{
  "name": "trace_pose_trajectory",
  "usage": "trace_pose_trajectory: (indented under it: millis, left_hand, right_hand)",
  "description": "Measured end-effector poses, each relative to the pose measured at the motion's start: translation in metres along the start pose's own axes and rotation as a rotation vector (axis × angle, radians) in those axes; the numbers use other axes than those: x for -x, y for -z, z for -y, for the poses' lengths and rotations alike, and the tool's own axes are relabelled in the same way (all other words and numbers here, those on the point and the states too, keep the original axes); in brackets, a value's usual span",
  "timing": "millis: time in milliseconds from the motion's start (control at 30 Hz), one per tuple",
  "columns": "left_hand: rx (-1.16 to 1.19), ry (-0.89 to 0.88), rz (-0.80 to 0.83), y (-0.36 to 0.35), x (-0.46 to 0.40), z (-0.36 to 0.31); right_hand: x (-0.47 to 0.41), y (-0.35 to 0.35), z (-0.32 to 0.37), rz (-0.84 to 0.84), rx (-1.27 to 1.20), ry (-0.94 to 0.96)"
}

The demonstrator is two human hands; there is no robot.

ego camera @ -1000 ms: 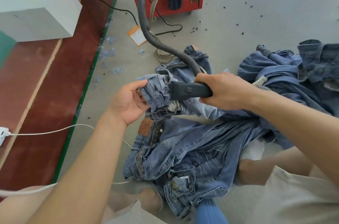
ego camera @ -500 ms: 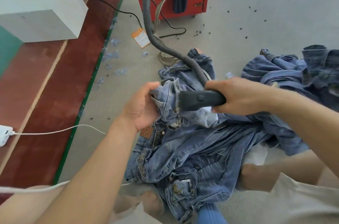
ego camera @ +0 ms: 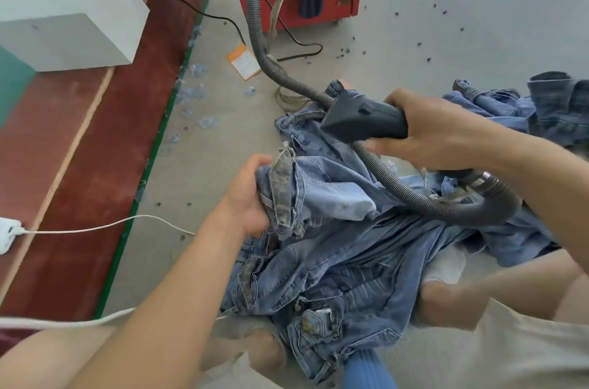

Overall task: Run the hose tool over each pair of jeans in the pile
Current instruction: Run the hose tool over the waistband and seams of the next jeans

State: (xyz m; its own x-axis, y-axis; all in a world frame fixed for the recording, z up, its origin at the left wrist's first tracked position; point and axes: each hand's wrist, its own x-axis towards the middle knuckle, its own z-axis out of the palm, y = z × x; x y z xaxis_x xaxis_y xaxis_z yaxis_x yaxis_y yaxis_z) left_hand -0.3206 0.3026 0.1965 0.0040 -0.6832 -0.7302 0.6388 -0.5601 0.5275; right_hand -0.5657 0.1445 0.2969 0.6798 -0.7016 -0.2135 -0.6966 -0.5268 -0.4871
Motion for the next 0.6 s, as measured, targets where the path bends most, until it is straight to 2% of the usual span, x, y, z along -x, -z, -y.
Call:
trace_pose_trajectory:
  millis: [33, 100, 167, 233, 300, 433, 600]
  left_hand:
    - [-0.152, 0.024, 0.001, -0.001, 0.0, 0.002]
    - [-0.469, 0.055, -0.146, 0.0, -0.001, 0.009]
    - [-0.559, 0.014, -0.271, 0.001, -0.004, 0.014]
    - [-0.501, -0.016, -0.302, 0.006, -0.004, 0.013]
    - [-0.305, -0.051, -0.277, 0.009, -0.001, 0.007]
    - [0.062, -0.113, -0.02, 0.007, 0.005, 0.003]
    - [0.116, -0.123, 0.166, -0.001, 0.007, 0.003]
  right_hand:
    - [0.001, -0.002, 0.002, 0.028, -0.008, -0.006]
    - [0.003, -0.007, 0.005, 0.072, -0.002, 0.004]
    - [0.006, -0.011, 0.007, 0.093, 0.016, 0.038]
    - [0.01, -0.013, 0.008, 0.112, 0.023, 0.08]
    - [0.014, -0.014, 0.007, 0.119, 0.082, 0.135]
    - [0.025, -0.02, 0.007, 0.186, 0.142, 0.236]
    - [0.032, -0.034, 0.014, 0.156, 0.246, 0.306]
